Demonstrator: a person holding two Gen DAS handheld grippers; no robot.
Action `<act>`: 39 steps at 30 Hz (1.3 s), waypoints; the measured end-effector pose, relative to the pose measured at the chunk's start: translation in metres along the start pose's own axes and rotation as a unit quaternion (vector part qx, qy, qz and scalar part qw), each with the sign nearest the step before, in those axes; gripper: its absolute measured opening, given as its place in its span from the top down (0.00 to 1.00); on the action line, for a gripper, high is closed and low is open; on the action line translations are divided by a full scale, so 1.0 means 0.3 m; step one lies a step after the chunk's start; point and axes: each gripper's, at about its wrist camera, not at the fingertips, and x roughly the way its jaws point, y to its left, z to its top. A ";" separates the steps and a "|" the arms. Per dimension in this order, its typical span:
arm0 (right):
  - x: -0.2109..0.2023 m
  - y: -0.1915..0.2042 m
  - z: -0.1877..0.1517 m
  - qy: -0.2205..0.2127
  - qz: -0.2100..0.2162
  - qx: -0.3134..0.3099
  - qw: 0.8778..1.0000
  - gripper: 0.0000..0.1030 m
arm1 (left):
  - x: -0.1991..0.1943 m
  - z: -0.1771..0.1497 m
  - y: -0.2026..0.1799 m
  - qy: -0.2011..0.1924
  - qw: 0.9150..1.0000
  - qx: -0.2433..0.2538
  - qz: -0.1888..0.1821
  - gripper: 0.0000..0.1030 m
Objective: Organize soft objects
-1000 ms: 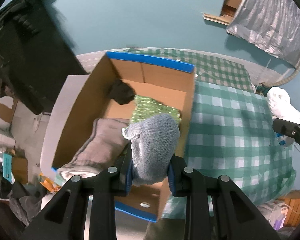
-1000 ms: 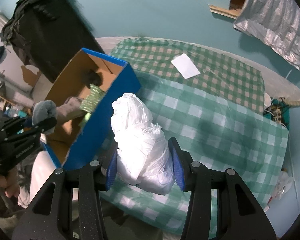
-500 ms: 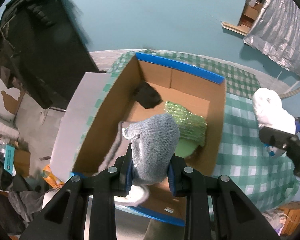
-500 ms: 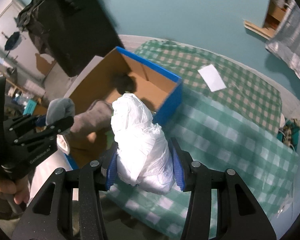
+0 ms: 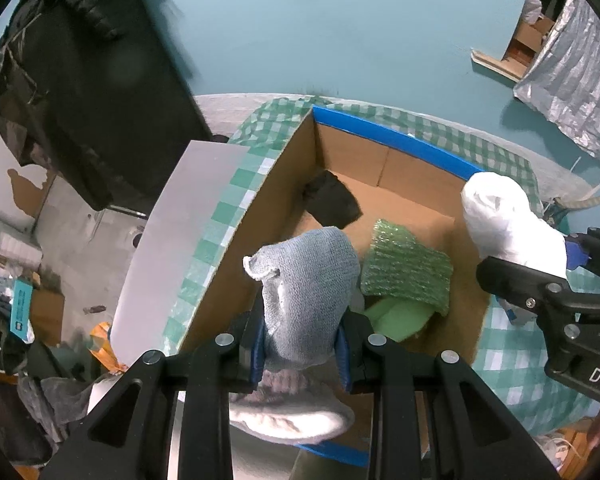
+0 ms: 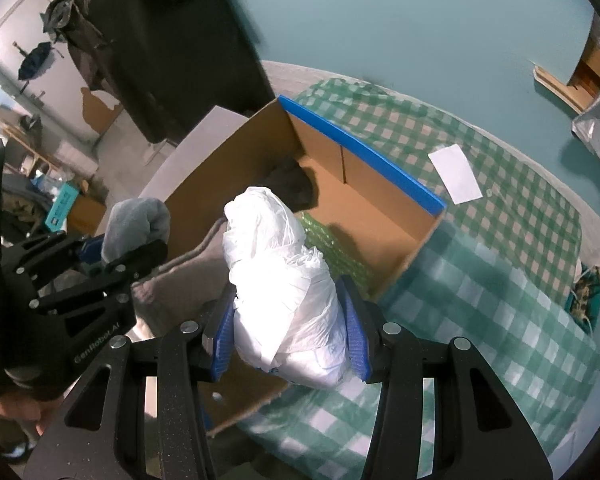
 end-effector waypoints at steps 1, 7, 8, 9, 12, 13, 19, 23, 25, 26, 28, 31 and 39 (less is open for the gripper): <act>0.008 0.002 0.009 0.000 -0.002 0.001 1.000 0.54 | 0.006 0.005 0.003 0.001 1.000 0.000 -0.001 0.72; 0.053 0.010 0.055 0.008 -0.003 0.010 1.000 0.54 | 0.036 0.030 0.014 0.010 1.000 0.001 0.001 0.68; 0.058 0.013 0.060 0.008 -0.002 0.010 1.000 0.53 | 0.038 0.032 0.014 0.011 1.000 0.000 0.003 0.66; 0.064 0.015 0.066 0.008 -0.003 0.011 1.000 0.53 | 0.037 0.033 0.015 0.010 1.000 -0.001 0.005 0.65; 0.071 0.023 0.077 0.008 -0.013 0.013 1.000 0.50 | 0.033 0.034 0.019 0.009 1.000 -0.003 0.003 0.51; 0.071 0.024 0.080 0.007 -0.015 0.015 1.000 0.48 | 0.030 0.035 0.020 0.008 1.000 -0.004 0.004 0.45; 0.041 0.026 0.093 -0.003 -0.020 0.016 1.000 0.41 | -0.002 0.033 0.028 -0.008 1.000 -0.004 0.014 0.36; 0.000 0.022 0.093 -0.013 -0.019 0.020 1.000 0.40 | -0.020 0.028 0.041 -0.008 1.000 -0.011 0.016 0.34; -0.027 0.022 0.092 -0.018 -0.019 0.020 0.999 0.40 | -0.038 0.022 0.051 -0.011 1.000 -0.017 0.015 0.33; -0.040 0.022 0.093 -0.021 -0.020 0.020 0.999 0.40 | -0.049 0.019 0.055 -0.013 1.000 -0.020 0.016 0.33; -0.070 0.024 0.092 -0.029 -0.019 0.019 0.999 0.39 | -0.071 0.013 0.062 -0.015 1.000 -0.024 0.014 0.32; -0.120 0.032 0.086 -0.040 -0.020 0.017 0.999 0.39 | -0.120 0.005 0.066 -0.020 0.999 -0.030 0.009 0.23; -0.257 0.051 0.064 -0.065 -0.042 0.013 0.997 0.39 | -0.261 -0.009 0.030 -0.054 0.998 -0.009 0.011 0.22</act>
